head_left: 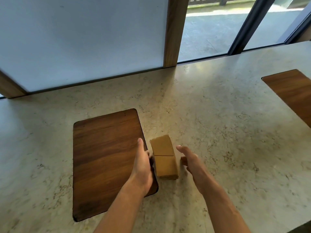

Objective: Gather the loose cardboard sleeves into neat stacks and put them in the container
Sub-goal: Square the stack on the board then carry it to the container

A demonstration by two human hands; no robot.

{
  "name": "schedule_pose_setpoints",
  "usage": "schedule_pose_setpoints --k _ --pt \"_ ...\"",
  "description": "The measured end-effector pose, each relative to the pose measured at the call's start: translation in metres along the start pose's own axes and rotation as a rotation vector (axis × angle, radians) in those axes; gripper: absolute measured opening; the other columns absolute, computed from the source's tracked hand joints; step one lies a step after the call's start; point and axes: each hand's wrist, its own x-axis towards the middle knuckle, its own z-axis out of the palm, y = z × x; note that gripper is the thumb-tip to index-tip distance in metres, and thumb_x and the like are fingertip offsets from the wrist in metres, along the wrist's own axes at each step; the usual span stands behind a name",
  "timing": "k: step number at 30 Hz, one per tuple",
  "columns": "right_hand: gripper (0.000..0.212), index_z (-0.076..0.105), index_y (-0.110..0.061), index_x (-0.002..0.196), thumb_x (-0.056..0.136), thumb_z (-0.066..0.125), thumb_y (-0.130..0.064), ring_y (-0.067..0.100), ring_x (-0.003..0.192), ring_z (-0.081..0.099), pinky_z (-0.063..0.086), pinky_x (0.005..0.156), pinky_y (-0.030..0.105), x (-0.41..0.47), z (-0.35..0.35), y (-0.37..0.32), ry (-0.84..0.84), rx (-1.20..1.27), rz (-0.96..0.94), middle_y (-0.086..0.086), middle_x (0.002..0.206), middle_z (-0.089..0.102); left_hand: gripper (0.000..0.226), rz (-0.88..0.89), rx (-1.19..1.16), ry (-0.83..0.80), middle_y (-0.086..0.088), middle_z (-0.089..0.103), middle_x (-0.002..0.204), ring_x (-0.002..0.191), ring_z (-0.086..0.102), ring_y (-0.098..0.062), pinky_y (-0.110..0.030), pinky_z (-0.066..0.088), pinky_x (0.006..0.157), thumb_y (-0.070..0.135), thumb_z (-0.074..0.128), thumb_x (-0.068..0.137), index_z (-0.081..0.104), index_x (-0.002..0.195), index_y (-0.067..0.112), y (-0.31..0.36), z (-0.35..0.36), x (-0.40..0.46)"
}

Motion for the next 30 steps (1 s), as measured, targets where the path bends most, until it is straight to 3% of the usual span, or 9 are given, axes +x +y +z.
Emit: schedule_pose_setpoints --k 3,5,10,13,18,21,25,28,30 --pt "0.067 0.070 -0.032 0.105 0.069 0.060 -0.087 0.020 0.101 0.065 0.049 0.086 0.037 0.006 0.001 -0.005 -0.047 -0.098 0.049 0.009 0.108 0.073 0.091 -0.023 -0.035 0.006 -0.029 0.074 0.120 0.119 0.067 -0.040 -0.055 0.050 0.107 0.080 0.032 0.095 0.078 0.113 0.003 0.007 0.000 0.001" --pt "0.069 0.073 -0.023 0.109 0.074 0.066 -0.082 0.015 0.094 0.070 0.054 0.074 0.027 0.010 0.006 -0.009 -0.075 -0.163 0.080 0.008 0.103 0.077 0.084 -0.047 -0.029 -0.014 -0.024 0.076 0.119 0.117 0.070 -0.038 -0.056 0.052 0.105 0.078 0.034 0.096 0.075 0.122 0.009 0.008 0.008 -0.002" --pt "0.047 0.072 -0.020 0.104 0.080 0.075 -0.060 0.006 0.063 0.076 0.051 0.045 0.013 0.016 0.021 -0.017 -0.116 -0.145 0.119 -0.002 0.084 0.080 0.067 -0.090 -0.054 0.004 -0.019 0.081 0.102 0.092 0.079 -0.037 -0.047 0.064 0.065 0.072 0.038 0.099 0.075 0.117 0.019 0.003 0.016 -0.001" --pt "0.049 0.071 -0.019 0.103 0.074 0.080 -0.058 0.009 0.063 0.077 0.054 0.051 0.017 0.017 0.024 -0.017 -0.112 -0.103 0.139 -0.001 0.081 0.081 0.064 -0.091 -0.059 0.050 -0.017 0.082 0.092 0.082 0.080 -0.036 -0.045 0.063 0.057 0.071 0.038 0.099 0.075 0.107 0.021 -0.001 0.015 0.000" --pt "0.070 0.076 -0.016 0.107 0.058 0.082 -0.066 0.026 0.090 0.079 0.066 0.083 0.041 0.018 0.030 -0.013 -0.098 -0.159 0.127 0.010 0.098 0.081 0.069 -0.078 -0.090 0.114 -0.018 0.081 0.102 0.099 0.076 -0.038 -0.057 0.064 0.081 0.073 0.036 0.098 0.078 0.113 0.020 -0.008 0.012 0.001" --pt "0.070 0.073 -0.014 0.106 0.062 0.083 -0.066 0.018 0.080 0.079 0.064 0.067 0.029 0.018 0.034 -0.012 -0.119 -0.202 0.073 0.007 0.097 0.080 0.071 -0.064 -0.171 0.109 -0.018 0.082 0.096 0.090 0.079 -0.037 -0.054 0.066 0.072 0.075 0.037 0.096 0.080 0.111 0.020 -0.012 0.005 0.000" --pt "0.107 0.031 -0.019 0.142 0.060 0.087 -0.057 0.019 0.095 0.071 0.058 0.056 0.020 0.013 0.047 -0.016 -0.208 -0.343 0.052 0.005 0.114 0.064 0.080 -0.054 -0.288 0.072 -0.019 0.081 0.103 0.089 0.080 -0.035 -0.047 0.064 0.066 0.078 0.033 0.095 0.084 0.105 0.018 -0.023 -0.012 -0.002" --pt "0.114 0.031 -0.022 0.149 0.055 0.088 -0.052 0.015 0.107 0.060 0.064 0.078 0.032 0.010 0.064 -0.025 -0.214 -0.560 -0.110 -0.002 0.122 0.053 0.077 -0.008 -0.443 0.077 -0.021 0.080 0.108 0.092 0.079 -0.035 -0.043 0.064 0.068 0.072 0.034 0.098 0.081 0.112 0.013 -0.027 -0.027 -0.010" --pt "0.124 0.025 -0.024 0.156 0.053 0.084 -0.058 0.017 0.122 0.050 0.055 0.102 0.039 0.005 0.087 -0.031 -0.193 -0.740 -0.251 -0.003 0.133 0.048 0.073 0.101 -0.553 0.101 -0.020 0.079 0.112 0.098 0.079 -0.032 -0.039 0.065 0.072 0.066 0.035 0.100 0.079 0.117 0.010 -0.024 -0.047 -0.015"
